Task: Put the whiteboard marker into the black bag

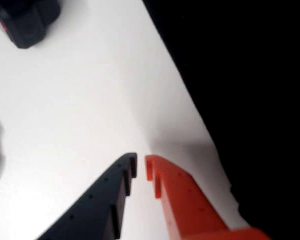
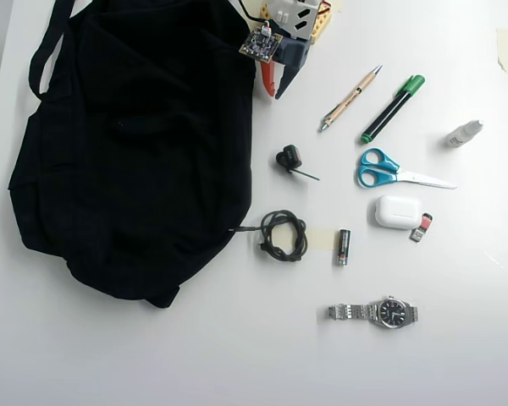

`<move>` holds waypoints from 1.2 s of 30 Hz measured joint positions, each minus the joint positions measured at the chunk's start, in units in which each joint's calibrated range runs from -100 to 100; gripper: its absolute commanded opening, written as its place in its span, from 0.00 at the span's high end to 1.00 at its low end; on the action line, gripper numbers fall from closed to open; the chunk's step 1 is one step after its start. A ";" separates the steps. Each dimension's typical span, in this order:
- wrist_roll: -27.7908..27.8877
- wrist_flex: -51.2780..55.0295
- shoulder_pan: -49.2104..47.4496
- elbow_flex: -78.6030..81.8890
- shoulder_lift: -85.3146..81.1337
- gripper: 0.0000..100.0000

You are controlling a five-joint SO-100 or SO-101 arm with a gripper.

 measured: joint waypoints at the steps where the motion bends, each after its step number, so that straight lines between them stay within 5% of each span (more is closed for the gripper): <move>1: 0.00 0.00 0.00 0.00 0.00 0.98; 8: 0.00 0.00 0.00 0.00 0.00 0.97; 12: 0.00 0.00 -0.22 -1.62 0.00 0.86; 17: 0.39 3.75 -1.54 -20.31 6.76 0.86; 22: -1.61 11.67 -2.57 -49.32 33.28 0.82; 28: -16.02 26.25 -13.94 -89.59 69.64 0.79; 36: -36.53 27.27 -30.46 -95.56 82.15 0.68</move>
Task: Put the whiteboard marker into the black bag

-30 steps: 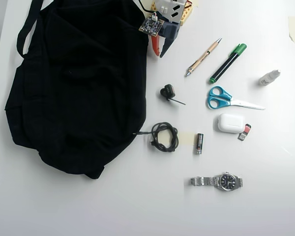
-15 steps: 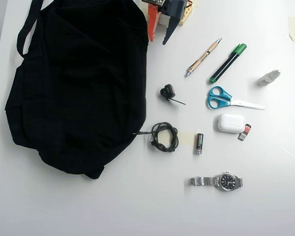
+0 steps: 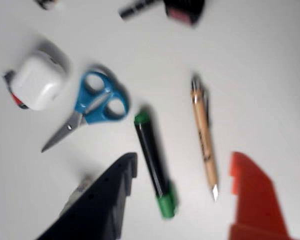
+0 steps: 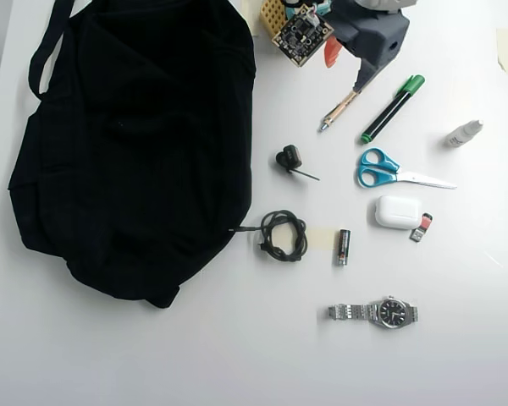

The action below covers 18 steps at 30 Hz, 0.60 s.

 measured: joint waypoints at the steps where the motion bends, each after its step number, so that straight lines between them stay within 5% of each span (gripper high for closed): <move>1: -1.71 0.00 -2.06 0.00 1.33 0.67; 9: -3.27 -2.05 -7.85 -0.43 11.26 0.67; 18: -2.00 -15.85 -7.19 -0.43 22.35 0.66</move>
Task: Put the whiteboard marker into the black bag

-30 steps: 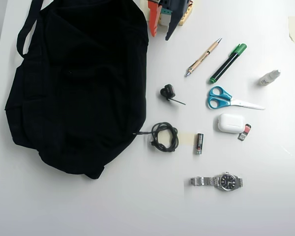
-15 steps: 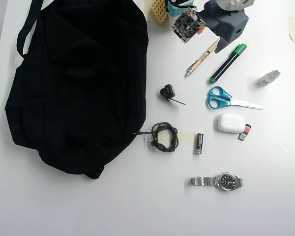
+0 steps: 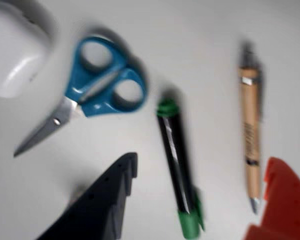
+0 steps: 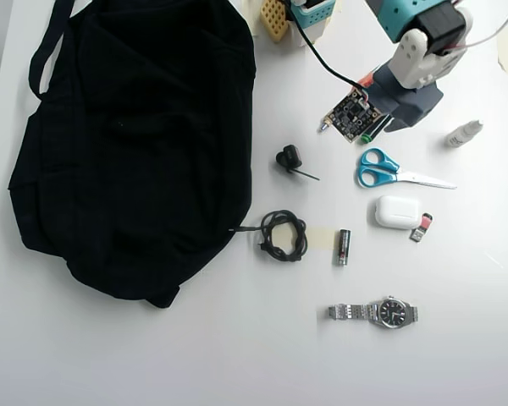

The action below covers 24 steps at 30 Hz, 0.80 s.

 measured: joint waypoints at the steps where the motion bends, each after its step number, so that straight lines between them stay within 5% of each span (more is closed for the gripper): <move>1: 0.20 -0.77 0.00 -0.43 0.75 0.66; 24: -0.29 -1.28 -14.39 -2.99 7.92 0.67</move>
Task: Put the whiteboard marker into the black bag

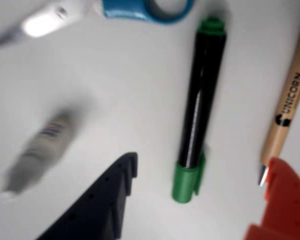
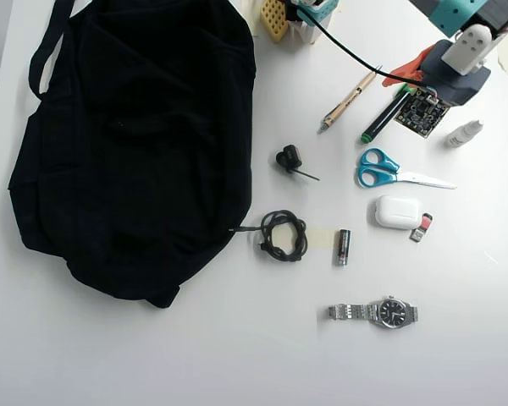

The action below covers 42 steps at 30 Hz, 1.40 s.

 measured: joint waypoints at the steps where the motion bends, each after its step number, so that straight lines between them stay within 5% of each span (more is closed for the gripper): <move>1: 0.20 -0.60 -0.15 -0.09 1.33 0.67; 14: 1.37 -6.39 0.00 -0.43 11.68 0.67; 23: 1.27 -6.56 -1.61 -1.45 14.76 0.99; 33: 1.32 -8.10 -2.28 -1.71 15.10 0.98; 42: 12.65 16.45 13.58 -17.66 -1.75 0.98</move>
